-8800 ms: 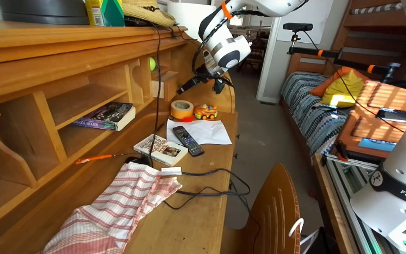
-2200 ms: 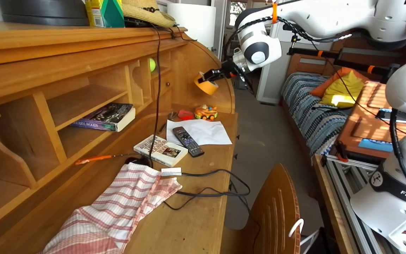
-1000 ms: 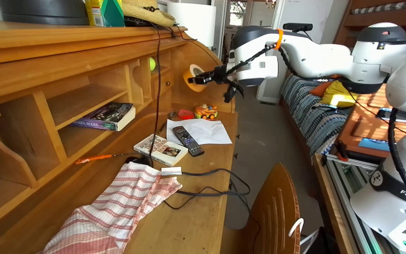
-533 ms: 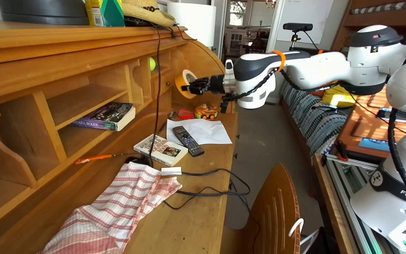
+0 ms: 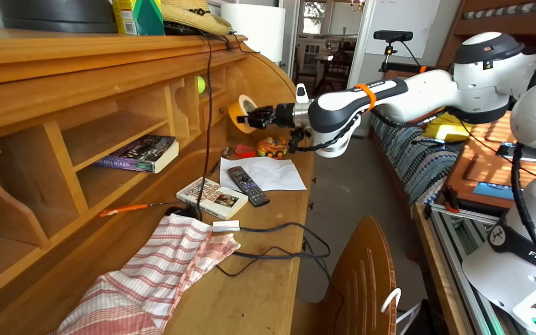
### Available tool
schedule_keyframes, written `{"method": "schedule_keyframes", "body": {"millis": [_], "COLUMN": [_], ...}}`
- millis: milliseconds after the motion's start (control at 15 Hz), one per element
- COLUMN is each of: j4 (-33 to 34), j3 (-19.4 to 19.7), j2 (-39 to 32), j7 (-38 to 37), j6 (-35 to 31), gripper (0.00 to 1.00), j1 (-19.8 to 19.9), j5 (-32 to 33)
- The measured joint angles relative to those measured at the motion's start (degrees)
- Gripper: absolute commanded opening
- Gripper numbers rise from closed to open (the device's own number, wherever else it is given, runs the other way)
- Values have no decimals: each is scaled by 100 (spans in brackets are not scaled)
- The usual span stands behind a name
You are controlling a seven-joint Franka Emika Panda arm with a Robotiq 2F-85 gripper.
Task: Close the drawer on the right then hang the orange masking tape on the handle of the drawer.
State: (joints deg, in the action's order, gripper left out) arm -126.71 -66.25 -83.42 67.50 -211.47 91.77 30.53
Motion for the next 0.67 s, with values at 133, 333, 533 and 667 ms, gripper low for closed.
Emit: {"method": "schedule_keyframes", "body": {"millis": [133, 333, 533, 667], "j4": [142, 484, 920, 1209], "j3": [86, 243, 527, 835], "j2": [11, 101, 368, 648], "j7": [-370, -913, -1559, -2037], "j6": [-43, -345, -730, -938], "gripper": [7, 7, 7, 7], "j1": [-137, -468, -917, -1275], "j5": [457, 938, 1183, 1246]}}
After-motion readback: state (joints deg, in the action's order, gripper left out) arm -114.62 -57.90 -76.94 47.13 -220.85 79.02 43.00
